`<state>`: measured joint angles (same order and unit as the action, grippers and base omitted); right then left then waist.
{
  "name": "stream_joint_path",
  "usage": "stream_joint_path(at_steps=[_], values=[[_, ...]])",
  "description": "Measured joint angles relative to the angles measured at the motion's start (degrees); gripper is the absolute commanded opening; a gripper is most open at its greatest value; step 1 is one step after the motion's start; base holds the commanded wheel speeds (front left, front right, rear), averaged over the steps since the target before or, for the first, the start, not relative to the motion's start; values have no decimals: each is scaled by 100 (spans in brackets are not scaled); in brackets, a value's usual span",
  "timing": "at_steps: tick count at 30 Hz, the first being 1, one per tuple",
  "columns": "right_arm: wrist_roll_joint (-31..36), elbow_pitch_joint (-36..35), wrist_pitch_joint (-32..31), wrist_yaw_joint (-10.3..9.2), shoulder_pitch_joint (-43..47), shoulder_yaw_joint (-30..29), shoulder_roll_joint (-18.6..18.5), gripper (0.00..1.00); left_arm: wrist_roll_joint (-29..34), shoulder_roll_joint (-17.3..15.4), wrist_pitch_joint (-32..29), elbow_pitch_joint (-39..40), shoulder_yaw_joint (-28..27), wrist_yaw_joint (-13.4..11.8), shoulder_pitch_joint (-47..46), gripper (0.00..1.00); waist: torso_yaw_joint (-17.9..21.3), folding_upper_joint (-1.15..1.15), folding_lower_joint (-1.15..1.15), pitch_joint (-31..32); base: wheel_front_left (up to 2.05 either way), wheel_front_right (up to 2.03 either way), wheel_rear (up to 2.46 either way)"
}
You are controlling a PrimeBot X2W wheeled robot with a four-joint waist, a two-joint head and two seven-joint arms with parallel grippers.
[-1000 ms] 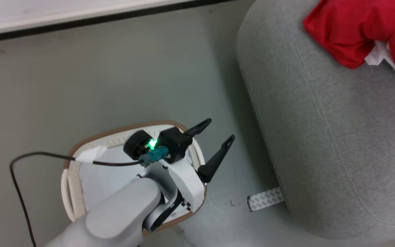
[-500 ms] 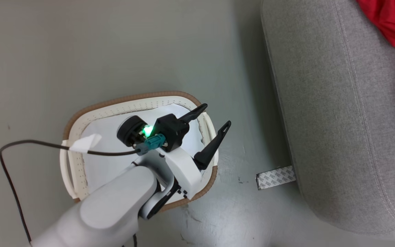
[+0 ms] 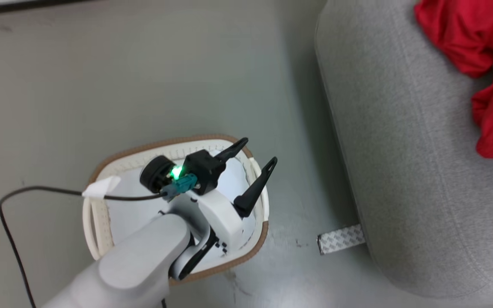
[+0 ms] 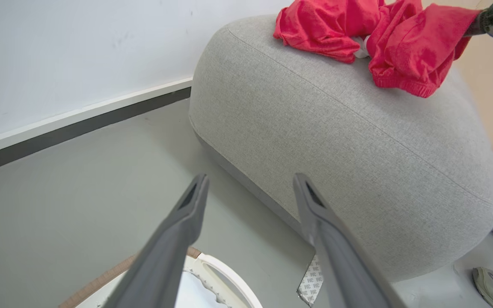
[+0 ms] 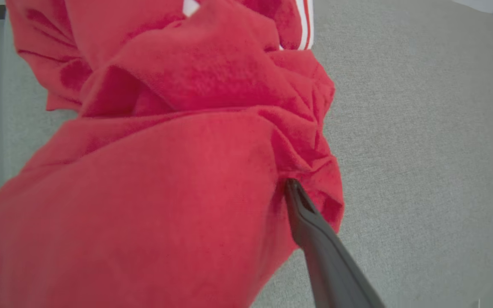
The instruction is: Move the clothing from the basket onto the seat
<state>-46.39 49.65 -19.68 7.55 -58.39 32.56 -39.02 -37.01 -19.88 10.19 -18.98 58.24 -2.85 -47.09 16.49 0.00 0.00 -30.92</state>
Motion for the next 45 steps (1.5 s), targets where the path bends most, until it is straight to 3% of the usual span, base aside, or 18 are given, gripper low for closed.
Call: stream_joint_path(at_steps=[12, 21, 26, 35, 45], values=[[-973, -951, -865, 1, 699, 1071, -476, 100, -343, 68, 260, -287, -75, -24, 616, 100, -34, 0, 0, 1118, 0, 0, 0], [-1279, -1668, -940, 0, 934, 1352, -958, 100, -580, 26, 421, -338, -328, -105, 1096, 100, -125, 0, -1, 1943, 0, 0, 0], [-1288, -2090, -309, 0, 1074, 1194, -1140, 100, -636, -26, 460, -193, -610, -207, 1271, 100, -239, 0, -1, 2336, 0, 0, 0], [-1121, -2653, 888, 0, 1624, 770, -1091, 100, -711, -288, 490, 248, -1544, -413, 1764, 100, -496, 0, -1, 2854, 0, 0, 0], [-425, -2947, 1994, 0, 2275, 47, -278, 100, -581, -420, 493, 610, -2963, -832, 2829, 100, -707, 0, -1, 3132, 0, 0, 0]])
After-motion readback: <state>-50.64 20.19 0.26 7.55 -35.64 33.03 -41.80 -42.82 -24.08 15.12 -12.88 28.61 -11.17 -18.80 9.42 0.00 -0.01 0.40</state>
